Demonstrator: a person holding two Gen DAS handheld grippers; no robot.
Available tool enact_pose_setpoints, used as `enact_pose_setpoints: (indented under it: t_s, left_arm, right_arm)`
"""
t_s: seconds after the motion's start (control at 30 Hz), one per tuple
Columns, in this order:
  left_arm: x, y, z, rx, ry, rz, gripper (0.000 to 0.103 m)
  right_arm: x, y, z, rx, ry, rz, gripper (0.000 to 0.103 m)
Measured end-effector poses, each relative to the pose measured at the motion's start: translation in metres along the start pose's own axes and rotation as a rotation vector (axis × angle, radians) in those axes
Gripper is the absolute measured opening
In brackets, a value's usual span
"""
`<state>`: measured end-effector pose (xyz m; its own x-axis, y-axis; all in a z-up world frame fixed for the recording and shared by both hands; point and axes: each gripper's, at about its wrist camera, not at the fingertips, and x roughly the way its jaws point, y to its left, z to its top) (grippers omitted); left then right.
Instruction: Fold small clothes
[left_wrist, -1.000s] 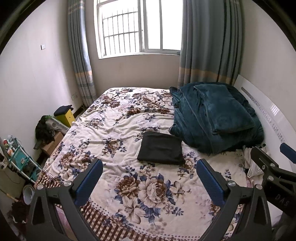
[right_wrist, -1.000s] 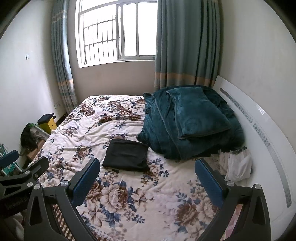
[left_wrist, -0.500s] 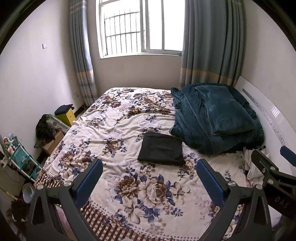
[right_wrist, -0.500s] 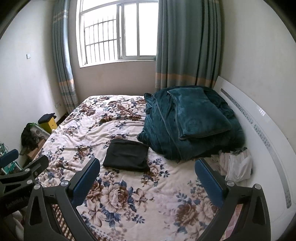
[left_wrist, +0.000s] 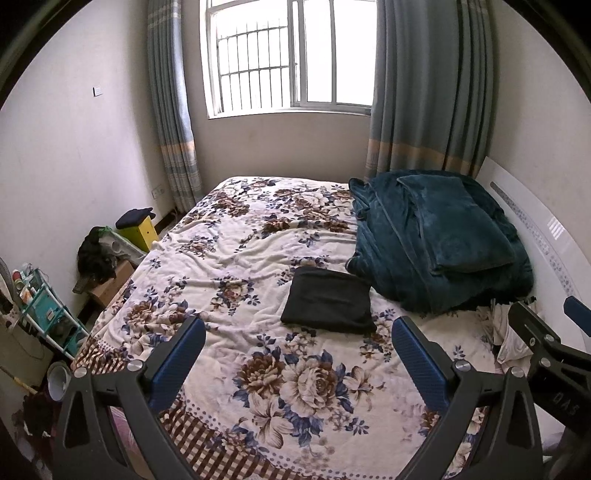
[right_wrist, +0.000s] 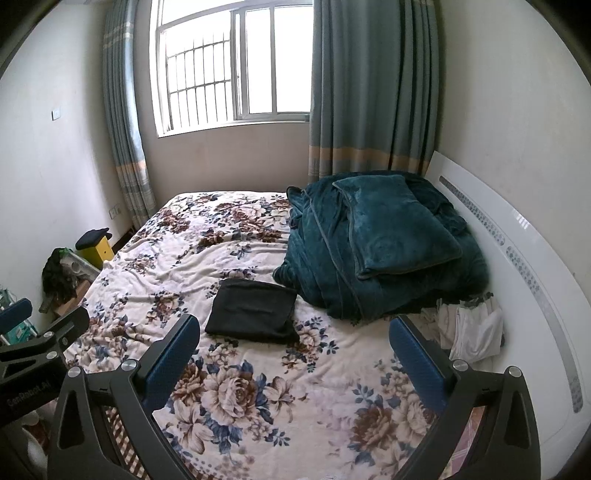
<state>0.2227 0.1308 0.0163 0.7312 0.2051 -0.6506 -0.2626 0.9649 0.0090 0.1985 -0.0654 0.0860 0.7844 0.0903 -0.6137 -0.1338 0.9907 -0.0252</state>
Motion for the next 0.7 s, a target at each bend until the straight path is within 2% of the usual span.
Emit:
enact_pose_setpoints:
  t_s: [0.7]
  left_arm:
    - [-0.0029, 0.0019, -0.0011, -0.003, -0.013, 0.015, 0.103]
  right_arm:
    - [0.0009, -0.0006, 0.0016, 0.001, 0.001, -0.005, 0.103]
